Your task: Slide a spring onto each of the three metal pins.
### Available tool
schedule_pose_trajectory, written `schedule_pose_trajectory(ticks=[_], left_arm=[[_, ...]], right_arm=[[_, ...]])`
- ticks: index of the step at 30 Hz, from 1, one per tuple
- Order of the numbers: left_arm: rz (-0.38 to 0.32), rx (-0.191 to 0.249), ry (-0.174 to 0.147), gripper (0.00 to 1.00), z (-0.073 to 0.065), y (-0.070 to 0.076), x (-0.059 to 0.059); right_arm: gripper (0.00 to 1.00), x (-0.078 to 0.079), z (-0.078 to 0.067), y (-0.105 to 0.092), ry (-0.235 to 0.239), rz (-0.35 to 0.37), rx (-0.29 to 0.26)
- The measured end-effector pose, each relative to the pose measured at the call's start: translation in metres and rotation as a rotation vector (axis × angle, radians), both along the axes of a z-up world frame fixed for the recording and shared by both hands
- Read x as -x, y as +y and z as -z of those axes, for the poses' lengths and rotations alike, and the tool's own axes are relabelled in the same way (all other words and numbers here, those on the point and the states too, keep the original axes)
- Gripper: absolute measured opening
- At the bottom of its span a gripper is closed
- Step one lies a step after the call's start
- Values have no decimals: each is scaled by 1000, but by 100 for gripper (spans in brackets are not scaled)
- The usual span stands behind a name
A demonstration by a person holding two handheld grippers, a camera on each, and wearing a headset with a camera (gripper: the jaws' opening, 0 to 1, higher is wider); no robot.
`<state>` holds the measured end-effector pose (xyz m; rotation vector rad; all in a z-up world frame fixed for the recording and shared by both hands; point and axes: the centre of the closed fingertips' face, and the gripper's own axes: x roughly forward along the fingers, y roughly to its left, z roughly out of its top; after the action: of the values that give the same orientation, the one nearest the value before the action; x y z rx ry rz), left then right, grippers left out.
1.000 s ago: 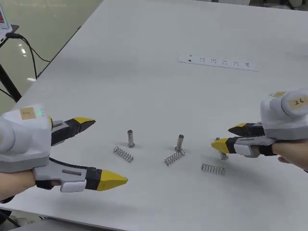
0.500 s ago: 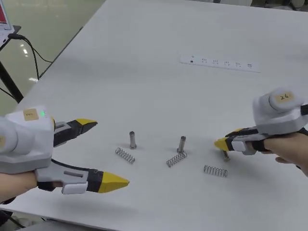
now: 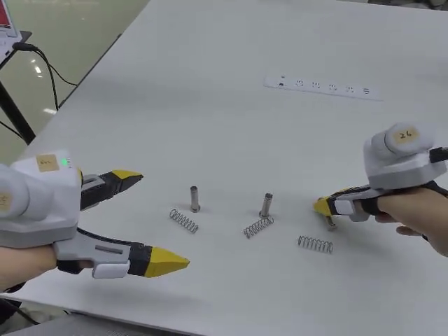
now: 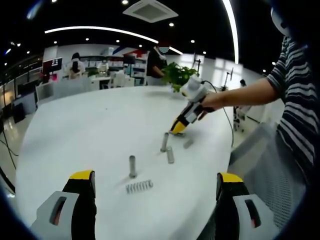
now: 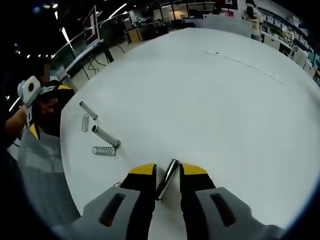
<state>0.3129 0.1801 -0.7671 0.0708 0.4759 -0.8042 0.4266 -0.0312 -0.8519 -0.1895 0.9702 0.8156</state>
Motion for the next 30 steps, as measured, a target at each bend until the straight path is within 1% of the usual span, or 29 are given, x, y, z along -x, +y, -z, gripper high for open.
schedule_pose_trajectory(ticks=[7,9,14,17,19,21,23,30], left_arm=[[-7,4,-2,98,-1,1,0],[-7,5,1,98,1,1,0],[-3,4,7,98,3,0,2],[-6,4,10,98,4,1,3],[-6,3,12,98,5,1,2],[-6,3,13,98,5,1,2],[-6,4,13,98,5,0,2],[-1,3,18,98,7,-1,4]], right_arm=[[13,0,4,1,9,0,16],[13,-1,4,3,7,4,16],[9,0,5,5,6,2,20],[9,-1,5,5,13,14,19],[7,-2,5,5,22,32,15],[5,-2,5,4,47,70,-2],[5,-3,5,3,45,77,-8],[5,0,3,2,53,92,-26]])
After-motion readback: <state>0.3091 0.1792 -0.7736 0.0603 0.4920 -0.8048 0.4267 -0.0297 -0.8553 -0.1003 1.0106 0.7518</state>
